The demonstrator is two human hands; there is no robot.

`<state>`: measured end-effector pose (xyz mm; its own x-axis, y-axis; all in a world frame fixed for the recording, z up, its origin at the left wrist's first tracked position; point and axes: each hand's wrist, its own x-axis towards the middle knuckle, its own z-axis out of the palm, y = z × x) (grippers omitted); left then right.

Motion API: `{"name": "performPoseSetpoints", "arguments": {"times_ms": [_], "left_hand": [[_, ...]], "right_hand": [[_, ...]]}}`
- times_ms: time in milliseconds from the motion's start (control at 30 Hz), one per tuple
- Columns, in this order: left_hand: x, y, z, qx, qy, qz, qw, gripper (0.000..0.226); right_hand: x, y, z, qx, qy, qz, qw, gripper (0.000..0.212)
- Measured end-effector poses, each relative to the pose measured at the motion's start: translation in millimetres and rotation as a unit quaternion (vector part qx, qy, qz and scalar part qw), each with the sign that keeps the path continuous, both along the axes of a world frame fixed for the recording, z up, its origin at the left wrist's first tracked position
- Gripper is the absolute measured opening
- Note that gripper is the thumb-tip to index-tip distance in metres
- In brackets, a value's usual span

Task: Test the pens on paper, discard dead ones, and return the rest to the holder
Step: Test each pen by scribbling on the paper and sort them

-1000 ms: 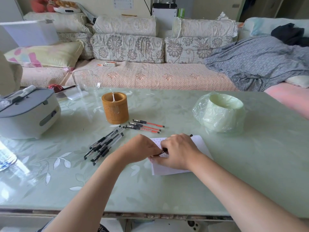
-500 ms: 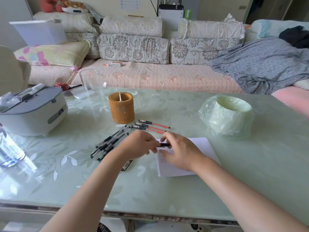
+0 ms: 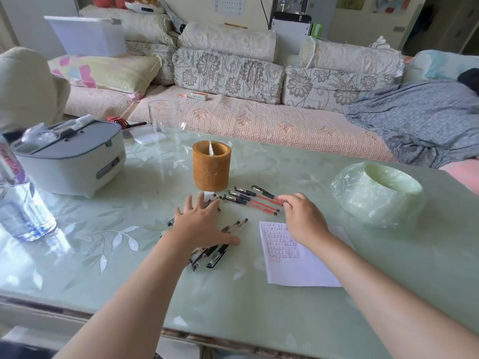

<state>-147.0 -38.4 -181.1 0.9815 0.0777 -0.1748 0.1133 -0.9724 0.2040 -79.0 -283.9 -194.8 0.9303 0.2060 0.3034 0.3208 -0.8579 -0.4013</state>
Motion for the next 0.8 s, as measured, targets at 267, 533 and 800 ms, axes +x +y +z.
{"name": "performPoseSetpoints", "arguments": {"times_ms": [267, 533, 800], "left_hand": [[2.6, 5.3, -4.2, 0.040, -0.007, 0.013, 0.999, 0.092], [0.4, 10.6, -0.2, 0.049, -0.036, 0.017, 0.998, 0.068], [-2.7, 9.1, 2.3, 0.046, -0.032, 0.026, 0.998, 0.066]], "right_hand": [[56.1, 35.1, 11.3, -0.083, 0.009, -0.036, 0.996, 0.029], [53.7, 59.6, 6.0, -0.140, 0.105, -0.011, 0.984, 0.061], [33.9, 80.9, 8.1, -0.129, 0.108, 0.037, 0.985, 0.051]]}}
